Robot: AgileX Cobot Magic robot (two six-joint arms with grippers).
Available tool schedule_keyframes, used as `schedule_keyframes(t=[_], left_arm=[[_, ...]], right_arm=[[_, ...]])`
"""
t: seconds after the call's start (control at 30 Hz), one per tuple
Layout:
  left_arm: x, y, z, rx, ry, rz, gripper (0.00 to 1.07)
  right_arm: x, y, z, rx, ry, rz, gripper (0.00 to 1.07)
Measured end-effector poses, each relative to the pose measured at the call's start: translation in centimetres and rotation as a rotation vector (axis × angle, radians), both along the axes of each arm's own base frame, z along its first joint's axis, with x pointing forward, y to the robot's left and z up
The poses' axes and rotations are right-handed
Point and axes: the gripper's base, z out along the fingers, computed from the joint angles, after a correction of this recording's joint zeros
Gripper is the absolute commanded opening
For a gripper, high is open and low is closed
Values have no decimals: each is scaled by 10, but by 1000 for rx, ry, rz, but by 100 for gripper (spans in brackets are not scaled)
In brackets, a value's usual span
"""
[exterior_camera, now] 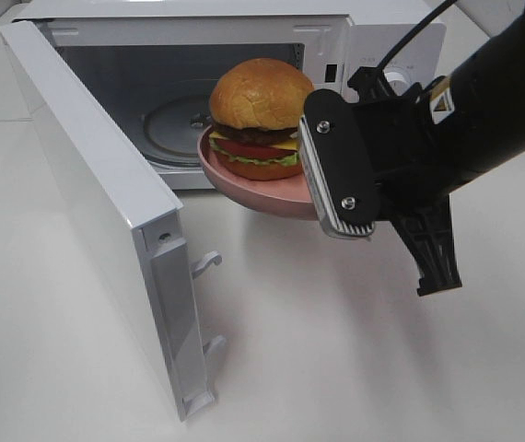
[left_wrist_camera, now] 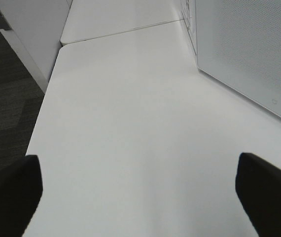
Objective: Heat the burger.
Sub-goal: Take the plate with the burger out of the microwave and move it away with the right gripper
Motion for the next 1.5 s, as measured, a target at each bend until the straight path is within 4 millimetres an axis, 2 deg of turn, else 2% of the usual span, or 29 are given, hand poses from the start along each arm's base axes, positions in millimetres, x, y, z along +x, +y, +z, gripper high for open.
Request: schedule_keyframes(t=[0.17, 0.37, 0.53, 0.93, 1.27, 1.5], left_arm=[[0, 0, 0, 0, 0, 0, 101], [0, 0, 0, 0, 0, 0, 101], [0, 0, 0, 0, 0, 0, 101], [0, 0, 0, 0, 0, 0, 101], [0, 0, 0, 0, 0, 0, 101], [0, 0, 0, 0, 0, 0, 101]], right_arm=[[-16, -14, 3, -8, -22, -10, 0], [-24, -22, 6, -6, -42, -27, 0], [-37, -36, 12, 8, -82, -54, 0], [-59, -53, 19, 25, -141, -52, 0], [-76, -67, 17, 28, -146, -84, 0], [-94, -85, 15, 6, -127, -151, 0]])
